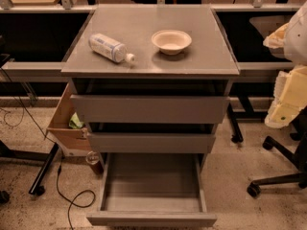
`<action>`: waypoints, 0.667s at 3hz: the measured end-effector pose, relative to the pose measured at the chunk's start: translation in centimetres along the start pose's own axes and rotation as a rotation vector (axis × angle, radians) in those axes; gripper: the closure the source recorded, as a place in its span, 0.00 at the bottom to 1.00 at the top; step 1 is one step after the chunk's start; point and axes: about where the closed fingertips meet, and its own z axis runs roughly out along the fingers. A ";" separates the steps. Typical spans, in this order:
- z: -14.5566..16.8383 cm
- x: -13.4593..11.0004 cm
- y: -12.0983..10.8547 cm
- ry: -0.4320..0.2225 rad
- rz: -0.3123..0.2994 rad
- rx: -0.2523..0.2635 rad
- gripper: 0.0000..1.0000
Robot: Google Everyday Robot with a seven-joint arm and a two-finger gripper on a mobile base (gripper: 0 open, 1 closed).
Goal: Place blue plastic bottle into bottom drawer
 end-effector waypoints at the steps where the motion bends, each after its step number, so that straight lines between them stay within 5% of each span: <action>1: 0.0 0.0 0.0 0.000 0.000 0.000 0.00; 2: 1.2 -3.7 -1.3 -0.061 -0.023 0.018 0.00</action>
Offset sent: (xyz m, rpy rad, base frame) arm 0.0612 0.0834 -0.0034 0.1178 -0.0778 0.0873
